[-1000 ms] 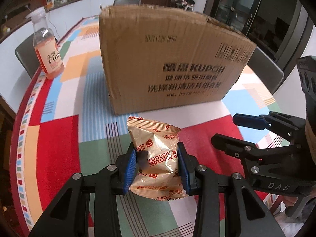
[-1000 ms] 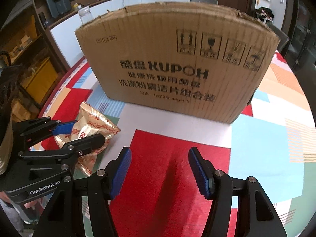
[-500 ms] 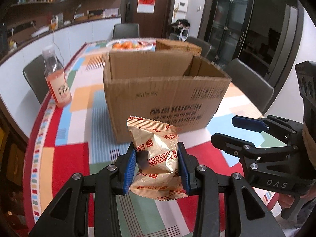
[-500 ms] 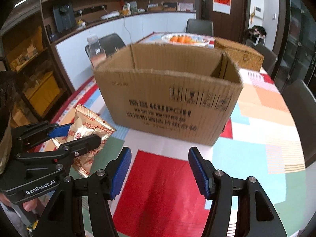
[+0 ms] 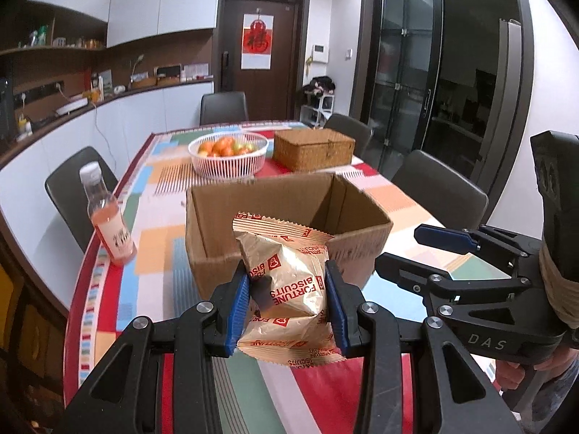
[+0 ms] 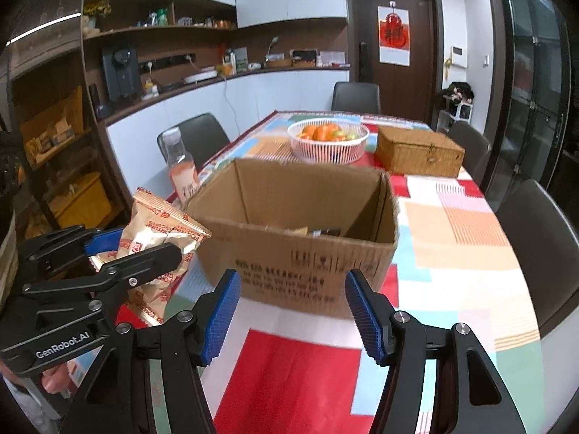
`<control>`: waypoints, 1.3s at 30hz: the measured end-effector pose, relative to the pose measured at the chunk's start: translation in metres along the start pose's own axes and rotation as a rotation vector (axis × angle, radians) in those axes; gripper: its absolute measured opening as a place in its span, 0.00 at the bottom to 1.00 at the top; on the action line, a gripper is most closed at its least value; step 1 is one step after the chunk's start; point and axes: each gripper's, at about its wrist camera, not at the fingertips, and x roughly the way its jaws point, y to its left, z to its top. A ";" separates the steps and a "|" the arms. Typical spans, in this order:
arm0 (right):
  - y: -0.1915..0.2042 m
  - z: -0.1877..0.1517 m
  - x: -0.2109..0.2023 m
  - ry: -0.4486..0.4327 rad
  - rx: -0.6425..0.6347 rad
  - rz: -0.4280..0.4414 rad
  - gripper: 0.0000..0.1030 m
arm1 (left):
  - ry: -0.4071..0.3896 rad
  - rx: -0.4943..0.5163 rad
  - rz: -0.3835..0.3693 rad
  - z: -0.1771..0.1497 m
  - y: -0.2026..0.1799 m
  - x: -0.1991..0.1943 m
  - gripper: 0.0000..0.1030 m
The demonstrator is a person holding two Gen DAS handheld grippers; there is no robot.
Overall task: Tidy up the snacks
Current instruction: 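Carry the biscuit packet into the box and open the left tool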
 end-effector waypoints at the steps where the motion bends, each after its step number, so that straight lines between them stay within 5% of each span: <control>1: -0.001 0.003 0.000 -0.008 0.002 -0.003 0.59 | -0.005 0.000 0.002 0.003 0.000 0.001 0.38; 21: -0.015 0.055 0.024 -0.067 0.001 -0.025 0.59 | -0.021 -0.030 0.035 0.060 0.019 0.040 0.38; 37: -0.027 0.073 0.076 0.031 0.034 -0.051 0.59 | 0.124 -0.051 0.064 0.070 0.039 0.109 0.38; 39: -0.028 0.072 0.078 0.039 0.034 -0.057 0.59 | 0.132 -0.037 0.077 0.069 0.037 0.113 0.44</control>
